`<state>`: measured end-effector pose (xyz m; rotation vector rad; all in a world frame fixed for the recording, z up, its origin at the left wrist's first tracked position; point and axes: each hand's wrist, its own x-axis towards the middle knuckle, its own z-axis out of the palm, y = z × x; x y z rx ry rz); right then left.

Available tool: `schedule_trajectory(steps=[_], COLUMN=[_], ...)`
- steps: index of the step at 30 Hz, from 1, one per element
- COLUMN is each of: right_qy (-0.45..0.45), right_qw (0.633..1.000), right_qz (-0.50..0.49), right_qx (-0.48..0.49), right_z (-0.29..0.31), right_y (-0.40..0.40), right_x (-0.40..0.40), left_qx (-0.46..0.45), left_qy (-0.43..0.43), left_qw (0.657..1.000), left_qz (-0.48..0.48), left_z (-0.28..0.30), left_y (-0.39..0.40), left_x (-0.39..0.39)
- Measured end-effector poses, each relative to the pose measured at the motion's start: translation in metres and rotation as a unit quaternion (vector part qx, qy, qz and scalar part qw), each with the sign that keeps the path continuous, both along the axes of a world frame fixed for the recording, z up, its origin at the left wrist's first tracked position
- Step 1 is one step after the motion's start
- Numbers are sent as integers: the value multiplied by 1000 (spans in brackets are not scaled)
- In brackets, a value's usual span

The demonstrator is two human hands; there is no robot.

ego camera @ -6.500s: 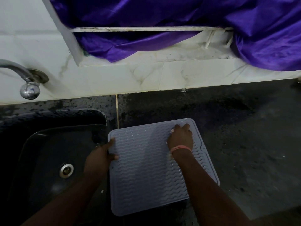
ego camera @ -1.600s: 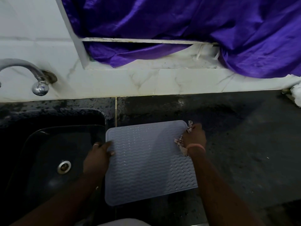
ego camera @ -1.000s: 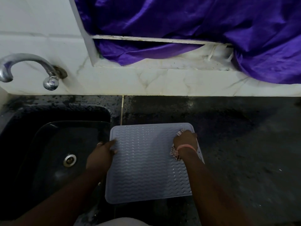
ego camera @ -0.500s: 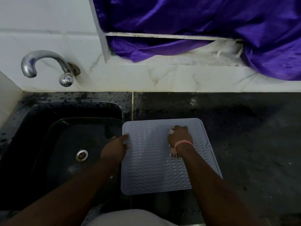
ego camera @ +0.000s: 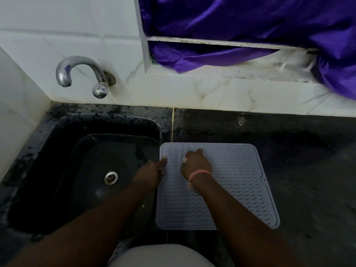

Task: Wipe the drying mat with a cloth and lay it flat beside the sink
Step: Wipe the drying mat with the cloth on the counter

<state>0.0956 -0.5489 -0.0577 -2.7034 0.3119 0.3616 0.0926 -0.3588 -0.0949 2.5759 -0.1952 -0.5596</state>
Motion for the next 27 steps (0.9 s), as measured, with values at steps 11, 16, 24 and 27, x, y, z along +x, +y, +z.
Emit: schedule_trajectory(steps=[11,16,24,27], right_qy=[-25,-9,-25,-32], right_qw=[994,991,974,977], right_qz=[102,132,-45,-165], right_qx=[-23,12,221,127], right_z=[2,6,30,34], right_y=[53,53,-35,-103], right_x=[0,2,-4,-18], left_qx=[-11,2,-10,-15], left_qy=[-76,-71,-78,-76], left_qw=[995,994,994,994], left_qz=[71,86,75,76], left_z=[19,17,13,13], left_y=[-2,-3,-6,-8], left_x=[-20,-20,-17,-19])
